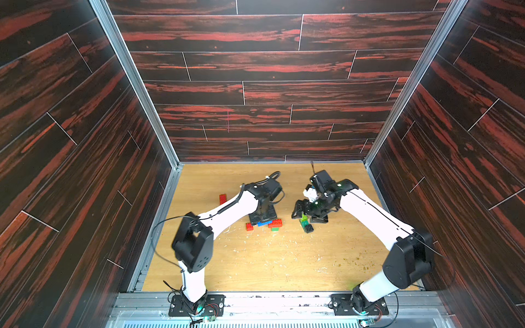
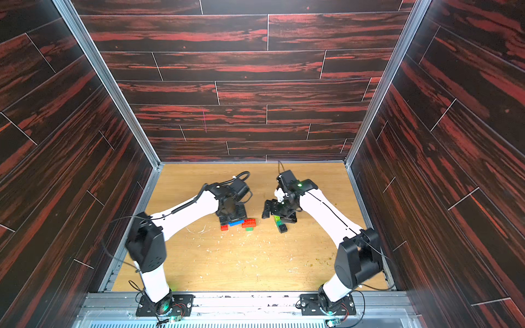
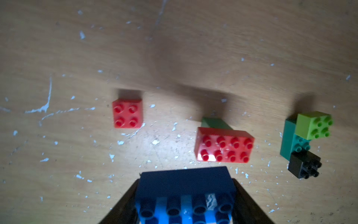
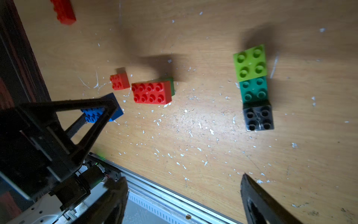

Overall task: Assemble a carrot with lego
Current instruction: Assemble the lego brick with the lego brick.

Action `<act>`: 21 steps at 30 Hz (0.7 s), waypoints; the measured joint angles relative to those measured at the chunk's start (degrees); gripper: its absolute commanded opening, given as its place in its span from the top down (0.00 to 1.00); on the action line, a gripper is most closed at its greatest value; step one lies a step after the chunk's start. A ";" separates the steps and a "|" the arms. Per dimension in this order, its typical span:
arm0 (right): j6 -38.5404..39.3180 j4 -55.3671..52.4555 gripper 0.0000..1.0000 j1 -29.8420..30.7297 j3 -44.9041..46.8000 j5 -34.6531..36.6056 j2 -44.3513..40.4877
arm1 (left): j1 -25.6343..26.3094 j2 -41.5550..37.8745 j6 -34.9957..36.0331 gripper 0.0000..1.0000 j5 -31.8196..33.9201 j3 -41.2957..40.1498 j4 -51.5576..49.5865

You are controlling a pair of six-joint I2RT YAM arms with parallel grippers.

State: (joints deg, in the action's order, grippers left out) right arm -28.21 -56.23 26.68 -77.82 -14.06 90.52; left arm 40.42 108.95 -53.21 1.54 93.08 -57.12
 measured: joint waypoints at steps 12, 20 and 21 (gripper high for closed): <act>1.07 0.17 0.08 -3.85 3.13 -1.81 -0.85 | 1.29 13.29 7.67 0.61 -1.42 19.43 -9.81; 1.55 0.28 0.08 -4.92 3.17 -2.14 -0.90 | 1.44 16.31 9.07 0.62 -2.62 21.92 -12.68; 1.57 0.35 0.08 -4.94 3.17 -2.25 -0.90 | 1.51 16.52 9.09 0.62 -2.82 21.92 -12.87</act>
State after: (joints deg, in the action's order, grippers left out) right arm -26.63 -55.88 21.74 -74.65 -16.32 89.62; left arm 41.93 125.47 -44.12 -1.28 115.00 -70.00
